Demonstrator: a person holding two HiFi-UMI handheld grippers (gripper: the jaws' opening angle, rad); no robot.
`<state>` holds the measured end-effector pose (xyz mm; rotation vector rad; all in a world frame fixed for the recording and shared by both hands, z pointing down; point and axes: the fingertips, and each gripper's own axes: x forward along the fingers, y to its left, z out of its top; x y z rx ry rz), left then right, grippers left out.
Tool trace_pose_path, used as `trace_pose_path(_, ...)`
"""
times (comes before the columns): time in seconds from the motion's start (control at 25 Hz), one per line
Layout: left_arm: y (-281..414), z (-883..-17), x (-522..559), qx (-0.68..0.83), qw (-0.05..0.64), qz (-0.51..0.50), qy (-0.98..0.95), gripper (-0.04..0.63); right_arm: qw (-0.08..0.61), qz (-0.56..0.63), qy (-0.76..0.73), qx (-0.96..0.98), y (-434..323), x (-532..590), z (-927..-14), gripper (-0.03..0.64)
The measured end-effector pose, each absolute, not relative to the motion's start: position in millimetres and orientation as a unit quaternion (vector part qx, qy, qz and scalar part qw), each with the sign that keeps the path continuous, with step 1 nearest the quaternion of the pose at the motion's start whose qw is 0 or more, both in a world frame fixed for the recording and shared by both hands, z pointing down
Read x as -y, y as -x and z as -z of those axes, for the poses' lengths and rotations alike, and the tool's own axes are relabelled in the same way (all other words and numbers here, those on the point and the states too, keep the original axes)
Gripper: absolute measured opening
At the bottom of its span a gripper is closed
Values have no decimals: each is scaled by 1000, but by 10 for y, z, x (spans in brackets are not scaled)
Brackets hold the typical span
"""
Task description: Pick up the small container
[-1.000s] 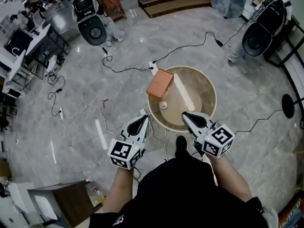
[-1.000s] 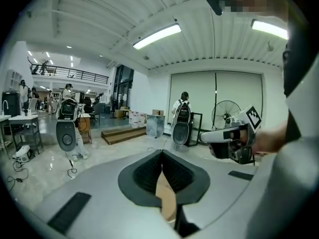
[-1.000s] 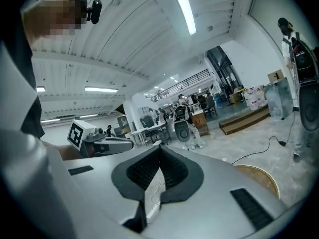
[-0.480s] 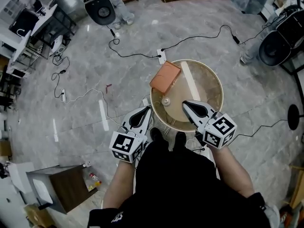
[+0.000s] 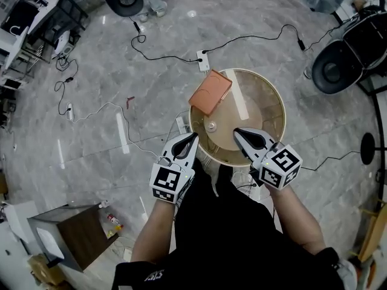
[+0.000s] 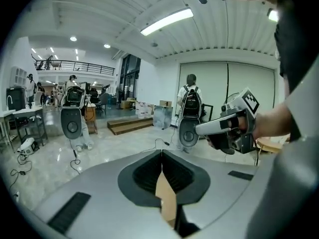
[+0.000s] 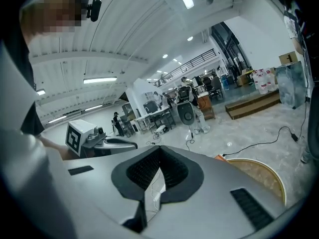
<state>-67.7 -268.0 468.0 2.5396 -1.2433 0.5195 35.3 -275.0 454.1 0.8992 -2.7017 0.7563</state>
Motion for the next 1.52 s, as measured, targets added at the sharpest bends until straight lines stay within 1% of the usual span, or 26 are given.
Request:
trace_pose_path(0.44, 711, -5937, 2994, 415, 173, -196, -872, 15, 160, -298, -280, 899, -166, 2930, -5650, 14)
trace_pose_path(0.64, 615, -6565, 3054, 391, 182, -219, -875, 18, 169, -306, -271, 897, -147, 3022, -6045, 14)
trace_pose_path(0.68, 589, -6688, 3036, 385, 185, -222, -876, 31, 170, -311, -268, 896, -146, 2989, -6140, 14)
trace_pose_path(0.76, 546, -6929, 3035, 377, 191, -225, -878, 107, 174, -321, -262, 893, -145, 2929, -6358, 14)
trace_pose_path(0.8, 529, -7053, 3072, 376, 193, -225, -878, 129, 175, -325, -261, 892, -145, 2928, -6482, 14)
trace_pose_path(0.96, 450, -7542, 3200, 382, 203, -217, -875, 189, 180, -345, -264, 882, -143, 2907, -6915, 14)
trace_pose_path(1.12, 364, -7976, 3291, 390, 204, -203, -875, 342, 185, -355, -257, 880, -159, 2804, -7257, 14)
trace_pose_path(1.2, 338, -8203, 3311, 392, 207, -205, -872, 360, 191, -361, -255, 876, -198, 2734, -7422, 14)
trace_pose_path(1.4, 300, -8718, 3342, 386, 201, -219, -873, 370, 198, -370, -252, 872, -279, 2617, -7836, 14)
trace_pose_path(1.52, 241, -8966, 3405, 385, 198, -209, -877, 374, 196, -375, -258, 868, -333, 2647, -8091, 14)
